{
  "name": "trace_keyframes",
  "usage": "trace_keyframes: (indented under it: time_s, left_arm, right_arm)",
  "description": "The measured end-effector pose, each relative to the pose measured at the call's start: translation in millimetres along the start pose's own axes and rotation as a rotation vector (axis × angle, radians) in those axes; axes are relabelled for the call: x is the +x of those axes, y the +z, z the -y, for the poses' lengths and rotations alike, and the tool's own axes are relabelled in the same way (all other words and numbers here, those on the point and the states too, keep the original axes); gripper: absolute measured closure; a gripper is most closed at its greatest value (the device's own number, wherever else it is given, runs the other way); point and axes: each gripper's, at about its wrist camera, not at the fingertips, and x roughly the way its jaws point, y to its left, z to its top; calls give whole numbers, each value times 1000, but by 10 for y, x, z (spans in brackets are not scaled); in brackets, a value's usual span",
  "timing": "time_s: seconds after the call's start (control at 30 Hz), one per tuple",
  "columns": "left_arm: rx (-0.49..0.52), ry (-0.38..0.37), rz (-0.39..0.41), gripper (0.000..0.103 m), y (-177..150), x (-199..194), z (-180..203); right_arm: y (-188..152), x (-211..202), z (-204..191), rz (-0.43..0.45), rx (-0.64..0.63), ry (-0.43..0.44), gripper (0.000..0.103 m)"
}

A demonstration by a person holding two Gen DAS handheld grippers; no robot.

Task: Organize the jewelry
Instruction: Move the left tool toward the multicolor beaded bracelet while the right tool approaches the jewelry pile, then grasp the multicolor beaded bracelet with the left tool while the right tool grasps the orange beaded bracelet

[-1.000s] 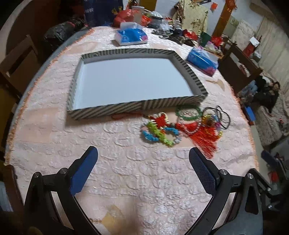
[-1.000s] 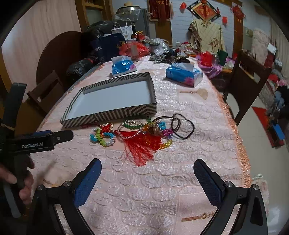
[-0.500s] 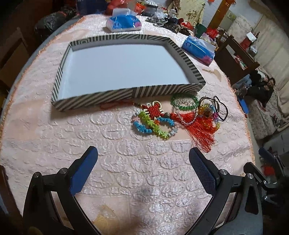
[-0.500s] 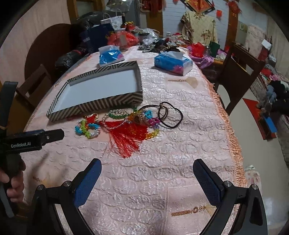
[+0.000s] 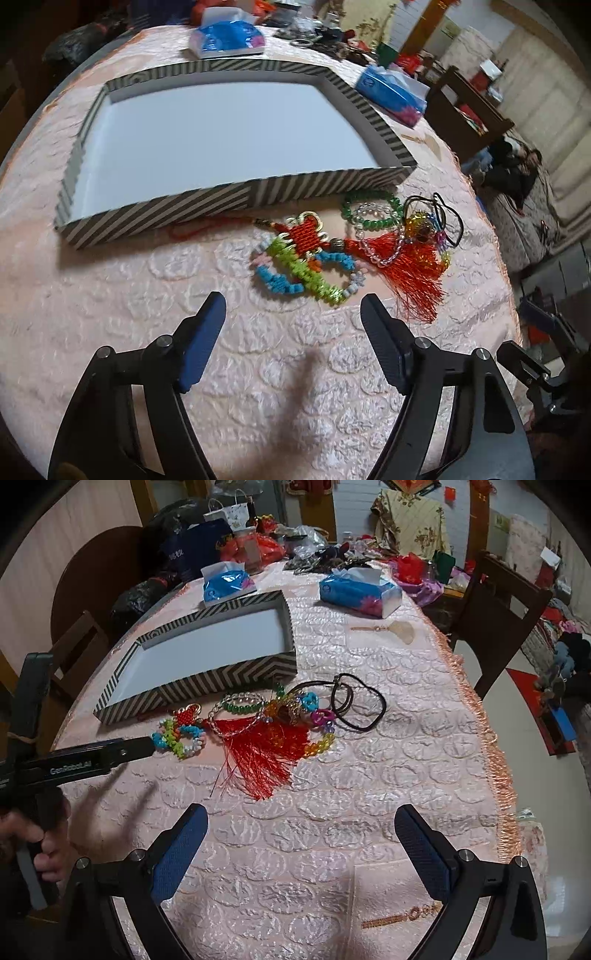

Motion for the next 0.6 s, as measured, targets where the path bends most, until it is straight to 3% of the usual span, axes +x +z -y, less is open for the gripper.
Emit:
trace_keyframes:
  time_s: [0.43,0.5,0.57,0.6]
  left_arm:
    - [54,43,-29,28,165,342,53]
    - [65,79,-19,40,144,335,57]
    - [68,112,-10,73,120,309,28]
    - [54,81,-16,81,113,288,-12]
  right_arm:
    - [27,99,63,-22,18,8,2]
    - [32,113,62,-23,16,9,2]
    - [40,121,68,-21,19,10,2]
    - [49,124,80,-17,23,10,2]
